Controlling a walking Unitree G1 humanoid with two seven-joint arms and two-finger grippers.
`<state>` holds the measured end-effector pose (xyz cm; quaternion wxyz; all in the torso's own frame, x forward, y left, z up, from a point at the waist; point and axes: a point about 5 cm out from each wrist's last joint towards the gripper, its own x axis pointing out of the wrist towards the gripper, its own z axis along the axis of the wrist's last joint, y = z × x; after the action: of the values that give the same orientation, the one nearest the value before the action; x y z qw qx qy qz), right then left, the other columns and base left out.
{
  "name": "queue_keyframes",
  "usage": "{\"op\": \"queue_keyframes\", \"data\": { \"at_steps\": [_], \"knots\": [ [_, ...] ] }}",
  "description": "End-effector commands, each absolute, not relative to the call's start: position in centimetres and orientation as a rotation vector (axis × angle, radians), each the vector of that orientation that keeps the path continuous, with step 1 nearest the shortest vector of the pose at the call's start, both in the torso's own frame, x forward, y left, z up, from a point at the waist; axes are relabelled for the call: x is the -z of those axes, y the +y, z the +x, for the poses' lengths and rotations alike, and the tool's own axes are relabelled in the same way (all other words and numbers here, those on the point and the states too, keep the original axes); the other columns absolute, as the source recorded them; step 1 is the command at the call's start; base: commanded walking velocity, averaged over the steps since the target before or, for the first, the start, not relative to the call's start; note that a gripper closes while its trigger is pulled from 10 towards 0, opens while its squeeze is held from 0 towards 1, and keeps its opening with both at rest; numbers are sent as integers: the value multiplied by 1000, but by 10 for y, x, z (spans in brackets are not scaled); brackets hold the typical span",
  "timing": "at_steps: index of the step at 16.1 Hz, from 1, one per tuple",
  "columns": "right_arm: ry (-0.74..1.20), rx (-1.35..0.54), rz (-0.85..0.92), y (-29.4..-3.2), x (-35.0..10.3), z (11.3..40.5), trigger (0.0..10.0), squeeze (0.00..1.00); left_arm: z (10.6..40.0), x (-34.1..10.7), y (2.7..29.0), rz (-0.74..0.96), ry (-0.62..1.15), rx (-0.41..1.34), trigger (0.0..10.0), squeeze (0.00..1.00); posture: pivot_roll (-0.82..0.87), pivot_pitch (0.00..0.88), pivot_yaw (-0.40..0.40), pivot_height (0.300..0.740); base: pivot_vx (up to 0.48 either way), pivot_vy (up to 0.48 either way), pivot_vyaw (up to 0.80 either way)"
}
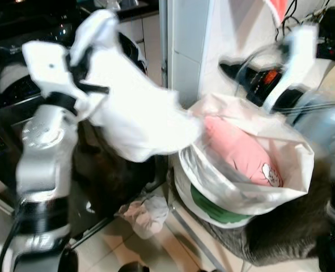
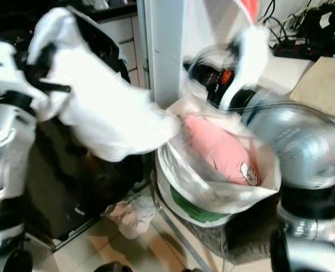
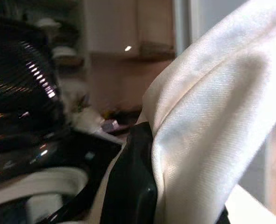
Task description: Clothes washing
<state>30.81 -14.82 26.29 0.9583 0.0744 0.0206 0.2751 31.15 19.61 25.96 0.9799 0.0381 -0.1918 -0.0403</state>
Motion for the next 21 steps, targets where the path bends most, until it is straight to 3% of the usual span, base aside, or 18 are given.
{"op": "queue_keyframes", "data": {
  "at_steps": [1,5,12,21],
  "knots": [
    [26,-533,162,-140,-255,305,10000,0,306,-257,192,118,-337,74,10000,0,-29,0,42,740,0,0,0],
    [40,-573,144,-116,-228,298,10000,0,302,-247,183,75,-329,47,10000,0,-21,0,36,740,83,0,534],
    [-9,-575,88,-112,-227,300,10000,0,321,-274,178,159,-362,79,10000,0,-29,0,50,740,417,0,711],
    [-15,-566,87,-111,-224,299,10000,0,331,-281,170,155,-381,110,10000,0,-30,0,51,740,463,0,0]
  ]
}}
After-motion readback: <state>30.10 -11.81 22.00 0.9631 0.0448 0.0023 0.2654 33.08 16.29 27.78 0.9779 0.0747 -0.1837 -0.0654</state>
